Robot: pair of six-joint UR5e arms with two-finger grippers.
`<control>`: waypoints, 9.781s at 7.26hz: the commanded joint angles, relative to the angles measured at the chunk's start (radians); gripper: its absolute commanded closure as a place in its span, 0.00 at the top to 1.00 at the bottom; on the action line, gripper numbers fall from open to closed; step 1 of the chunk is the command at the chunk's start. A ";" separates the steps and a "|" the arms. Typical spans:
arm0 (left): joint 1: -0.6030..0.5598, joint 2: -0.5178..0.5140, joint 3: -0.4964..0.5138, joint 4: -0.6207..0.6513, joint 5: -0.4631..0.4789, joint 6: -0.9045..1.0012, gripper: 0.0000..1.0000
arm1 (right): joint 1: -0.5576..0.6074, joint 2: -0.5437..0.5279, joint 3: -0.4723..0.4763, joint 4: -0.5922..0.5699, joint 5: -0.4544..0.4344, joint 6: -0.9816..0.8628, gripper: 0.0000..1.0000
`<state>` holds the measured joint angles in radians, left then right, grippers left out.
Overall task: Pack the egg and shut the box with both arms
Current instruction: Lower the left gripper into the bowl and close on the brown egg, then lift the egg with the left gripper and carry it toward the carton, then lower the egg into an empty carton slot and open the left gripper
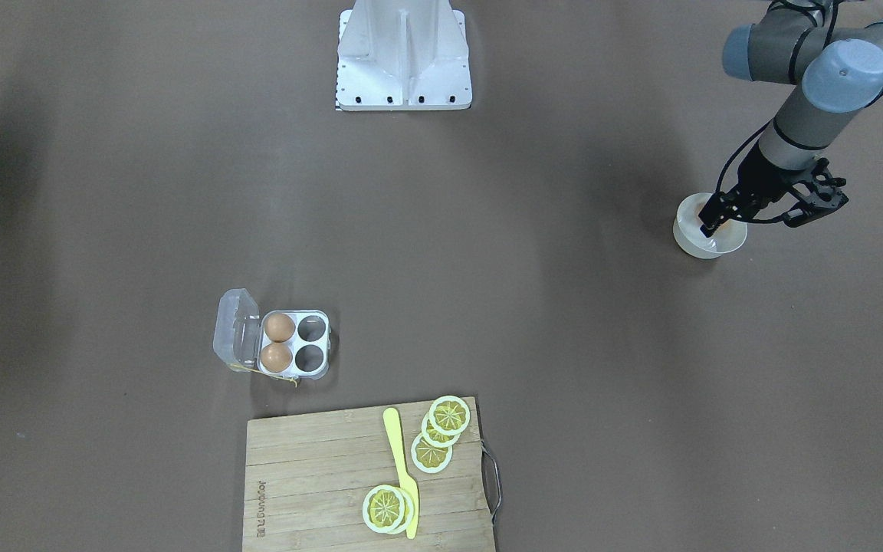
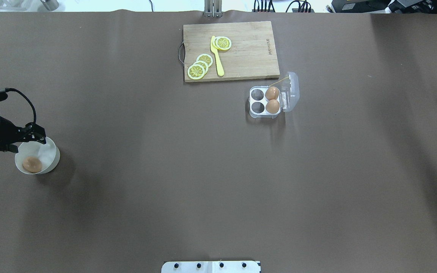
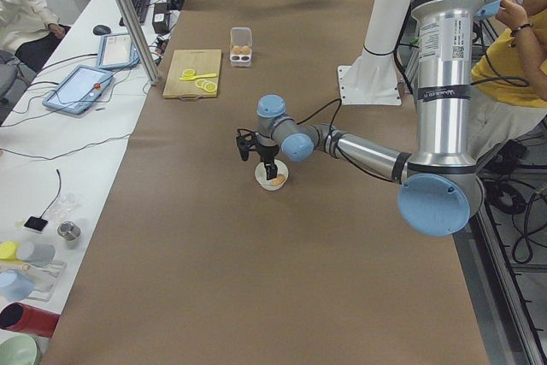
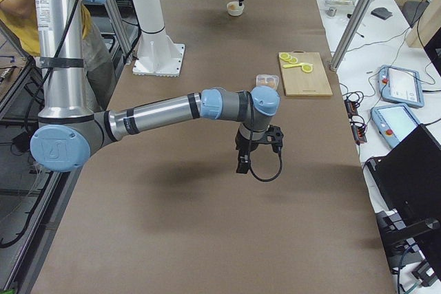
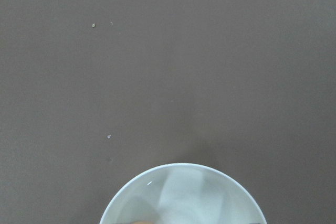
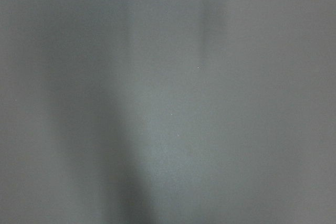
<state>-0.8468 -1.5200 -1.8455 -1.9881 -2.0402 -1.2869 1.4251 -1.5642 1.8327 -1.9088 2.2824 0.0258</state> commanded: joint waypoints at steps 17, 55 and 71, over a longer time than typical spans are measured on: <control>0.091 0.057 0.011 -0.115 0.021 -0.158 0.78 | 0.000 0.006 0.000 0.001 -0.001 -0.003 1.00; 0.167 -0.971 0.454 0.132 0.020 0.018 0.12 | 0.000 0.012 -0.006 0.008 -0.001 -0.017 1.00; 0.324 -1.253 0.874 -0.005 0.369 0.509 0.10 | -0.002 0.018 -0.007 0.008 -0.003 -0.052 1.00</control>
<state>-0.5292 -2.7488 -1.0065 -1.9919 -1.7042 -0.7917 1.4240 -1.5461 1.8279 -1.9006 2.2797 -0.0032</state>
